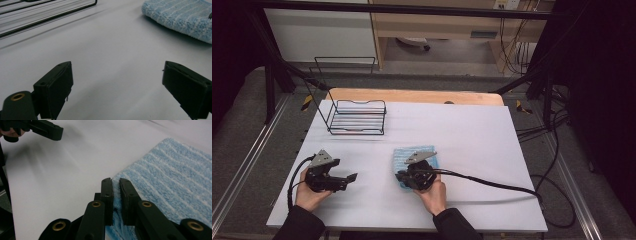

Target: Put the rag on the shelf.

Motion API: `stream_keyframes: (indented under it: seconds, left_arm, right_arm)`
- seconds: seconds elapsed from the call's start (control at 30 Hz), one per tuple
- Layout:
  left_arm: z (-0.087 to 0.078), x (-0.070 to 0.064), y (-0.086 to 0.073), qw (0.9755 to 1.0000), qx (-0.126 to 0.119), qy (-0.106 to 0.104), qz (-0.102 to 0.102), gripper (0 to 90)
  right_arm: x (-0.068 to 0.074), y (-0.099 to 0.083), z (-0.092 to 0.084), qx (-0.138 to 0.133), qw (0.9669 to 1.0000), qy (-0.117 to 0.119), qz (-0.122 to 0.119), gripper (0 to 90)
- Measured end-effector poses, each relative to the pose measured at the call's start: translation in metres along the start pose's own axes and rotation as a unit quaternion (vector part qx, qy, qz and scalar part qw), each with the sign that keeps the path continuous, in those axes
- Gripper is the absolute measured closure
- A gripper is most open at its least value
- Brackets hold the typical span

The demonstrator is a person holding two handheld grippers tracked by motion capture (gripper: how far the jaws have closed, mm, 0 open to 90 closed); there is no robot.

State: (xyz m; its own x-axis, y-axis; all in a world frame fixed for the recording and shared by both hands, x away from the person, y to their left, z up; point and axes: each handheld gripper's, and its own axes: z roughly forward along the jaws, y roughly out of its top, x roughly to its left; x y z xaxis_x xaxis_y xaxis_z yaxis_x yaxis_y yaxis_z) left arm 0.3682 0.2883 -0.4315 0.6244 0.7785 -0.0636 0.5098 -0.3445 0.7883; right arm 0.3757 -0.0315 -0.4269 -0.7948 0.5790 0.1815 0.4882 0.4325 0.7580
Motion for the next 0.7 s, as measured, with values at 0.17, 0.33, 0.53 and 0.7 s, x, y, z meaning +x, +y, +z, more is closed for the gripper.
stream_keyframes:
  seconds: [0.17, 0.33, 0.53, 0.7]
  left_arm:
    - [0.000, 0.000, 0.000, 1.0000, 0.001, 0.000, 0.000, 9.8]
    - [0.000, 0.001, 0.000, 1.0000, 0.001, 0.001, -0.003, 10.1]
    - [-0.001, 0.002, 0.000, 1.0000, 0.000, 0.003, -0.005, 10.4]
    - [-0.001, 0.002, 0.001, 0.9999, -0.002, 0.005, -0.009, 10.6]
  right_arm:
    - [0.008, 0.004, 0.008, -0.003, 0.9999, 0.010, -0.003, 82.6]
    - [0.021, 0.011, 0.017, -0.003, 0.9996, 0.025, -0.016, 82.5]
    - [0.038, 0.017, 0.033, 0.003, 0.9989, 0.041, -0.023, 82.3]
    - [0.043, 0.015, 0.045, 0.009, 0.9987, 0.045, -0.023, 79.2]
